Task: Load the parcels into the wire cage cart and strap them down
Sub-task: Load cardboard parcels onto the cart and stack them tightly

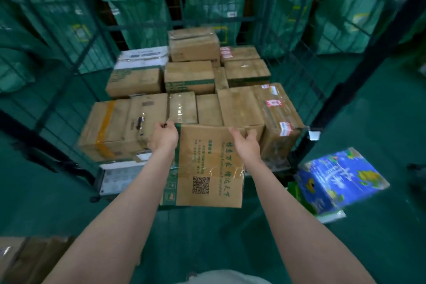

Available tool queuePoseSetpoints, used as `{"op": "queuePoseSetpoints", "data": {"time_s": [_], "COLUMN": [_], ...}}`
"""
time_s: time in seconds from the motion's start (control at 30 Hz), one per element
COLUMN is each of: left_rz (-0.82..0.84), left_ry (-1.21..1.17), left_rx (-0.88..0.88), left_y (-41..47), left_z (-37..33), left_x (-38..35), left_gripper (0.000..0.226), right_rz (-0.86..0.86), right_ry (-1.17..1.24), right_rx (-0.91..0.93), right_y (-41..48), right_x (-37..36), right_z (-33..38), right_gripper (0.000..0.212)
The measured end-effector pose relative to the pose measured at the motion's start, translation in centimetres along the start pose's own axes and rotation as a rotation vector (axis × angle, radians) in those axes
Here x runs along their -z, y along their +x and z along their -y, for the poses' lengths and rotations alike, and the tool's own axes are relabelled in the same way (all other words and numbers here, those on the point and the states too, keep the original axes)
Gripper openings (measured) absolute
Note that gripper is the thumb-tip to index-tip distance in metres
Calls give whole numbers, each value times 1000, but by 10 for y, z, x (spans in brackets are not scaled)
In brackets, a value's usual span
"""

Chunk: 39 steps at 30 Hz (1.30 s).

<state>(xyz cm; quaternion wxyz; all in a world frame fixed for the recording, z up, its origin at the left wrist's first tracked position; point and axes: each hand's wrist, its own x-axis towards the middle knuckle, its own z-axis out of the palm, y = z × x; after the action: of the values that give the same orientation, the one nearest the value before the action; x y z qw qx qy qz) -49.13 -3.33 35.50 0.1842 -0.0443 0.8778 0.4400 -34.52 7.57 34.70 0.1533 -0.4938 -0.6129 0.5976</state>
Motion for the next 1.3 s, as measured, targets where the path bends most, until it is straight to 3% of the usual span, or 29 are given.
{"op": "queuePoseSetpoints", "data": {"time_s": [0.33,0.53,0.7,0.77,0.87,1.1,1.17,1.3], "left_rz": [-35,-169,-224,-242,-228,-139,-84,20], "left_ry": [-224,-324,-484,-544,-601,-808,-869,-875], "left_rx": [1,8,71,74,86,209,273,335], "left_y": [110,182,237,261,280,375,407,447], "left_z": [-53,-95,-116,-123,-128,-122,-124,-140], "left_x": [75,94,102,103,101,103,106,116], "left_gripper": [40,18,18,17,13,14,13,35], "right_rz": [114,204,274,283,270,248,224,191], "right_ry": [-44,-2,-5,2,-49,-327,-424,-596], "right_rx": [98,215,348,388,472,733,803,855], "right_y": [63,129,175,193,208,249,256,276], "right_x": [-105,-161,-198,-216,-231,-309,-340,-397], "right_z": [84,151,205,226,245,292,310,332], "right_gripper": [69,69,38,38,49,38,25,24]}}
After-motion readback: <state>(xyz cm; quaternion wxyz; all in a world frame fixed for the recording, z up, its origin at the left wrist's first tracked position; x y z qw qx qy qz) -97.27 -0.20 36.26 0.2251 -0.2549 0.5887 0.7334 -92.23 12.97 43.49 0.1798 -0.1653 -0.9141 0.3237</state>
